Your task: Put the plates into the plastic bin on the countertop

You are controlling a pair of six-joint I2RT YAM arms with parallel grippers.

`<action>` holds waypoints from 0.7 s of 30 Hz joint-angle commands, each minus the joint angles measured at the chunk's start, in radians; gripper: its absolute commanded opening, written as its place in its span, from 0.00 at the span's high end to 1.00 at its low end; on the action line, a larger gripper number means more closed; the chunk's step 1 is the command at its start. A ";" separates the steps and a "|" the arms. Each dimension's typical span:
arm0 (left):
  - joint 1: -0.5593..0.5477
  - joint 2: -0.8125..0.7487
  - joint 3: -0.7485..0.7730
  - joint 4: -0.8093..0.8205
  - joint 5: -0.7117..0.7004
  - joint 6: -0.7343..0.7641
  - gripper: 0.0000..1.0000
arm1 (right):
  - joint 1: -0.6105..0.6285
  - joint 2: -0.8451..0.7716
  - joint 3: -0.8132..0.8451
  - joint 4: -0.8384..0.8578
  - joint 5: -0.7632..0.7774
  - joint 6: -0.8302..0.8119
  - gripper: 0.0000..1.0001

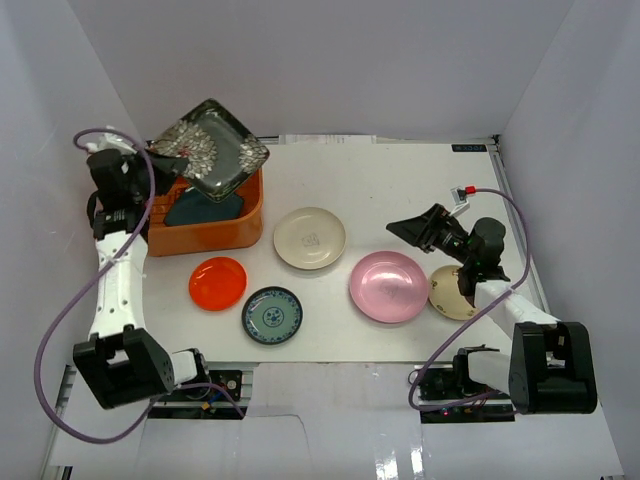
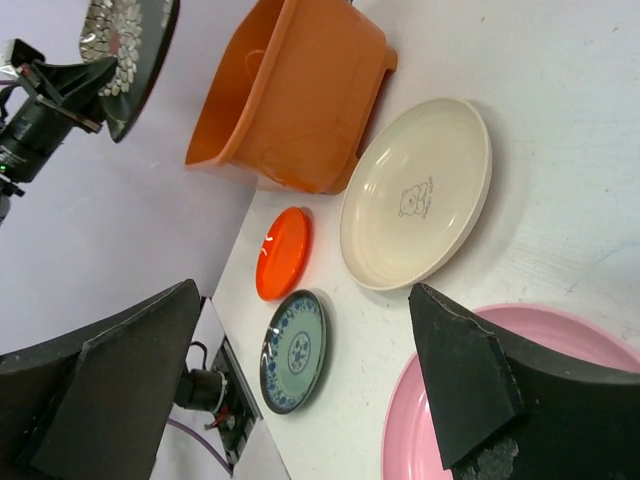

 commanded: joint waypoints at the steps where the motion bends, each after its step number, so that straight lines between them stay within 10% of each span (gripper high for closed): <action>1: 0.085 -0.102 -0.080 0.021 0.031 -0.070 1.00 | 0.027 -0.033 0.005 -0.088 0.024 -0.105 0.09; 16: 0.186 0.122 -0.102 0.044 -0.044 -0.031 0.98 | 0.151 -0.070 0.030 -0.273 0.151 -0.275 0.10; 21: 0.185 0.191 -0.086 0.035 -0.065 0.015 0.48 | 0.251 -0.035 0.054 -0.320 0.248 -0.341 0.09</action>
